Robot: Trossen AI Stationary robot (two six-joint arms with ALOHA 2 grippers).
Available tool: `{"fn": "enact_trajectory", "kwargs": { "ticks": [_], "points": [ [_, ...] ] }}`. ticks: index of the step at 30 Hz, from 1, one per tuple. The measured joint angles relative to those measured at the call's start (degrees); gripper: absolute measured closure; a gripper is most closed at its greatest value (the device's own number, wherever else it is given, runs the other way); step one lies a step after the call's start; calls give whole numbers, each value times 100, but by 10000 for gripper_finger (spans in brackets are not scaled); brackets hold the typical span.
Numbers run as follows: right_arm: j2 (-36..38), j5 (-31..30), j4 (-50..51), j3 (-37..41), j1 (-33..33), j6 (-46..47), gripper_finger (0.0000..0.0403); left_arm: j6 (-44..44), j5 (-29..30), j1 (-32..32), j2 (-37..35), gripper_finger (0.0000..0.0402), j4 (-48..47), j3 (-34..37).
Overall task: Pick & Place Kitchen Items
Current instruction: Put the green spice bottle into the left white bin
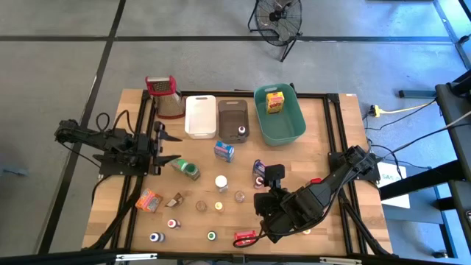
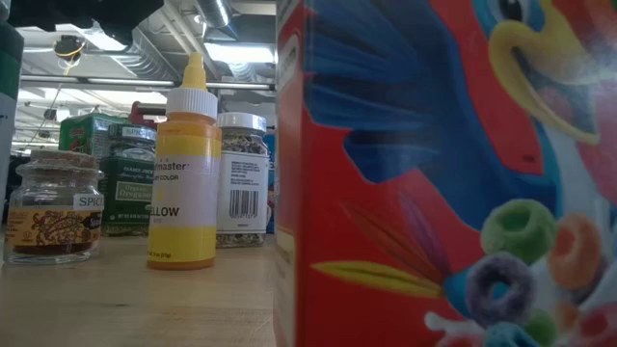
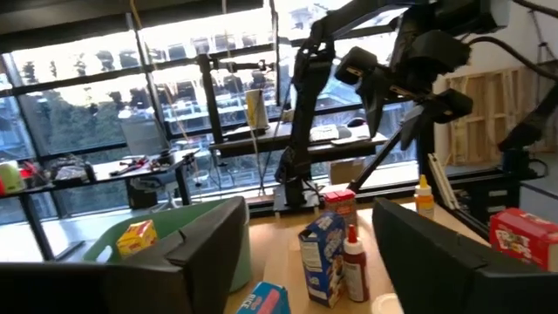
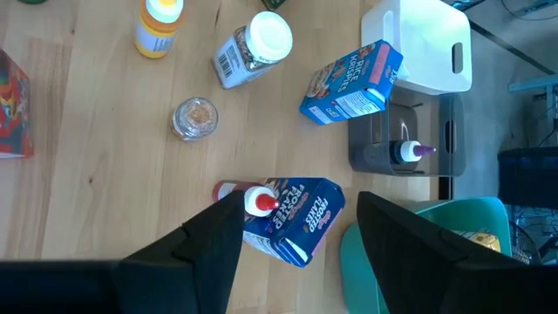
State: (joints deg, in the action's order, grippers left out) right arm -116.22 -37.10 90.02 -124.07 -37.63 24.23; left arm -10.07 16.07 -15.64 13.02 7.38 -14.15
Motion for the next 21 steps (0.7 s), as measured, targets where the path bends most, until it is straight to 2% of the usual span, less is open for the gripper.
{"fn": "enact_trajectory", "kwargs": {
  "ticks": [4, 8, 11, 16, 21],
  "points": [
    [0, -2, 0, 0, 0, 0, 178, 49, -90, 0, 0, 101, -121, 0],
    [0, -4, 0, 0, 0, 76, 178, -239, 439, 0, -2, 76, -320, 2],
    [0, -2, 0, 0, 0, 104, 178, 57, 516, 4, 1, 73, -523, 4],
    [0, 4, 0, 0, -2, 140, 178, -61, -223, 2, 103, 75, -683, 7],
    [0, 7, 0, 0, 0, 151, 178, -231, -80, 0, 384, 75, -456, -180]
  ]
}}
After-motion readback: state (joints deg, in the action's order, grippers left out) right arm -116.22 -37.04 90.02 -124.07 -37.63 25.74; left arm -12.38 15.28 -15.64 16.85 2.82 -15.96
